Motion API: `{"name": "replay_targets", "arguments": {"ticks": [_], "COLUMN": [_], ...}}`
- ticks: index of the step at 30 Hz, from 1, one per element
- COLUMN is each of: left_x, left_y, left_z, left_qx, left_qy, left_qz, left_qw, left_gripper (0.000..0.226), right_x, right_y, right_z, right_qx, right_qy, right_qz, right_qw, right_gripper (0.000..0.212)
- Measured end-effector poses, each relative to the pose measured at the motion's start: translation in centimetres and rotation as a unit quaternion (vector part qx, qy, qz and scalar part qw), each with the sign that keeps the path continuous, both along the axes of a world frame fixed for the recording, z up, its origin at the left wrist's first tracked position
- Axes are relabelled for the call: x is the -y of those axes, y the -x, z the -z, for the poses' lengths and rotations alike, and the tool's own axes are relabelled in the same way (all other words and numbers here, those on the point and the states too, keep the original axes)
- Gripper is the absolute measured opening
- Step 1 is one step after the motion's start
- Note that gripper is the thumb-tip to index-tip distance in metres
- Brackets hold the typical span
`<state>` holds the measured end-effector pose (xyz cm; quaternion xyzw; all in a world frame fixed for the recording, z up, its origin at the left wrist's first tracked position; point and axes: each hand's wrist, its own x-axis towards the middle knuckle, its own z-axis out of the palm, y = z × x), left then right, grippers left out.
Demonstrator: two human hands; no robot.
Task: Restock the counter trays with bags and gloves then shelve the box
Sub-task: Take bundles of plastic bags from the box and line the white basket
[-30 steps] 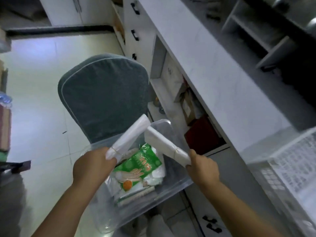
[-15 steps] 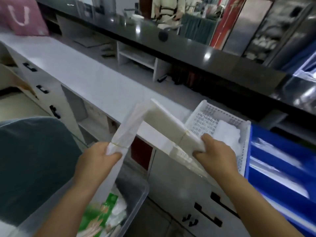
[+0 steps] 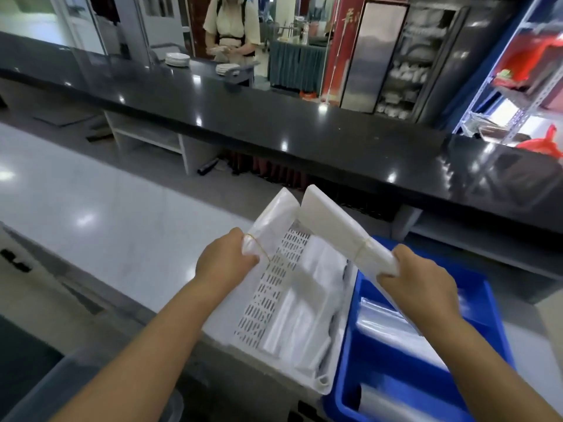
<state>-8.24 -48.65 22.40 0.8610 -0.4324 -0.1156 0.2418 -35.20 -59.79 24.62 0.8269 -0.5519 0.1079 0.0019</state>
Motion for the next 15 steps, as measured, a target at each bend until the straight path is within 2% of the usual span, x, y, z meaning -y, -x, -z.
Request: {"name": "replay_targets", "arguments": {"ticks": [5, 9, 13, 15], "left_x": [4.7, 5.8, 6.0, 5.9], "left_y": [1.1, 1.1, 1.8, 2.8], "left_z": [3.0, 4.7, 5.5, 5.6], "left_qx": [-0.019, -0.076, -0.141, -0.209], "left_qy": [-0.066, -0.080, -0.033, 0.013], "left_qz": [-0.002, -0.014, -0.031, -0.032], "left_qw": [0.998, 0.994, 0.989, 0.977], "left_gripper": [0.024, 0.025, 0.025, 0.023], "right_x": [3.9, 5.7, 6.6, 6.8], "right_y": [2.2, 2.7, 2.3, 2.1], "right_z": [1.4, 1.8, 1.9, 1.8], "right_qx": [-0.009, -0.020, -0.023, -0.019], "right_qy": [-0.019, -0.036, -0.040, -0.039], "right_qz": [-0.003, -0.009, -0.016, -0.021], "right_qw": [1.000, 0.999, 0.999, 0.999], "right_gripper": [0.018, 0.019, 0.018, 0.019]}}
